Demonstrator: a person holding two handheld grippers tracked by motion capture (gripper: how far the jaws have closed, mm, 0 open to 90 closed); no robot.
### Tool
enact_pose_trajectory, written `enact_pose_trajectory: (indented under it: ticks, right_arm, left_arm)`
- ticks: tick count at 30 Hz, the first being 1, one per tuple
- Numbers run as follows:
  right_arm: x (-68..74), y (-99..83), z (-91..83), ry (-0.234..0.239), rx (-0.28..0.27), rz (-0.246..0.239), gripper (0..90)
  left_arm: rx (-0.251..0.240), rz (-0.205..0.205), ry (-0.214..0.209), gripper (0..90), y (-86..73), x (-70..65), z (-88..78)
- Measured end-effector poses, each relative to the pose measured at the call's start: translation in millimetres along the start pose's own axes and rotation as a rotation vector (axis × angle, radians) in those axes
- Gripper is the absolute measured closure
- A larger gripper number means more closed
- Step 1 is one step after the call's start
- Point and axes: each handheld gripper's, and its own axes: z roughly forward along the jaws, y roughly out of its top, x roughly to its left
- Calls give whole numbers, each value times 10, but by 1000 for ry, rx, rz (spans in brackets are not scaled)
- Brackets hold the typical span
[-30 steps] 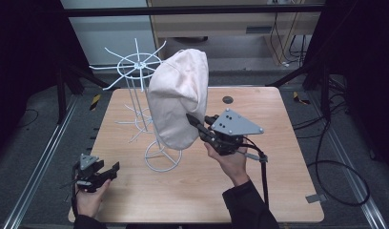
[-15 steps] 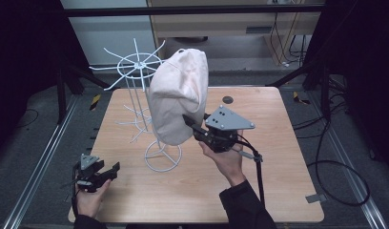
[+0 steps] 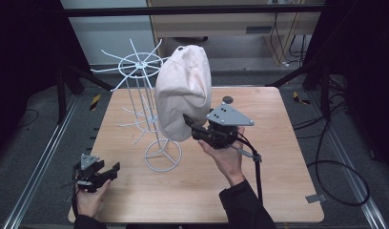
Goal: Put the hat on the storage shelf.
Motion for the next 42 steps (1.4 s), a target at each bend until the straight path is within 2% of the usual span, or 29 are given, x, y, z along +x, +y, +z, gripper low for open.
enact_pose_trajectory:
  ticks: [3, 5, 12, 19, 25, 26, 27, 30, 31, 32, 34, 36, 37, 38, 40, 41, 42]
  right_arm:
    - [-18, -2, -21, -8, -7, 6, 416]
    - [-53, -12, -60, -28, -11, 12, 355]
    - [-147, -68, -149, -27, 2, 32, 267]
    - [-240, -164, -222, -41, 12, 45, 240]
    - [-384, -374, -404, -79, 31, 72, 203]
    - [-444, -467, -476, -93, 37, 90, 193]
    - [-444, -467, -476, -93, 37, 90, 193]
    - [-566, -681, -610, -114, 75, 125, 159]
    - [-566, -681, -610, -114, 75, 125, 159]
    - [-641, -819, -679, -141, 108, 133, 140]
    - [-670, -888, -708, -154, 122, 139, 137]
    - [-747, -1106, -790, -194, 171, 155, 133]
    - [-747, -1106, -790, -194, 171, 155, 133]
    - [-773, -1193, -817, -210, 194, 162, 132]
    - [-860, -1455, -889, -249, 251, 177, 132]
    - [-860, -1455, -889, -249, 251, 177, 132]
    - [-929, -1597, -935, -271, 296, 191, 137]
  left_arm:
    - [0, 1, 0, 360, 0, -2, 2]
    - [-1, -1, 2, 360, 1, 1, 2]
    - [2, -1, 3, 360, -1, -3, 9]
    - [2, -1, 4, 360, -3, 1, 7]
    - [0, -2, 4, 360, -2, -2, 6]
    - [-2, -2, 6, 361, -1, -7, 4]
    - [-2, -2, 6, 364, -1, -7, 4]
    - [-6, -3, -2, 385, 1, -14, 2]
    - [-6, -3, -2, 391, 1, -14, 2]
    - [-4, -3, -3, 399, 2, -12, 4]
    - [2, -1, -7, 407, 1, -5, 7]
    - [4, -2, -5, 432, -4, -5, 6]
    - [4, 1, -3, 432, -5, -6, 3]
    - [3, 2, -6, 438, -4, -9, -1]
    - [2, 5, -5, 459, 0, -10, -3]
    - [4, 5, -6, 459, 1, -10, 1]
    - [10, 10, -4, 468, 1, -8, 9]
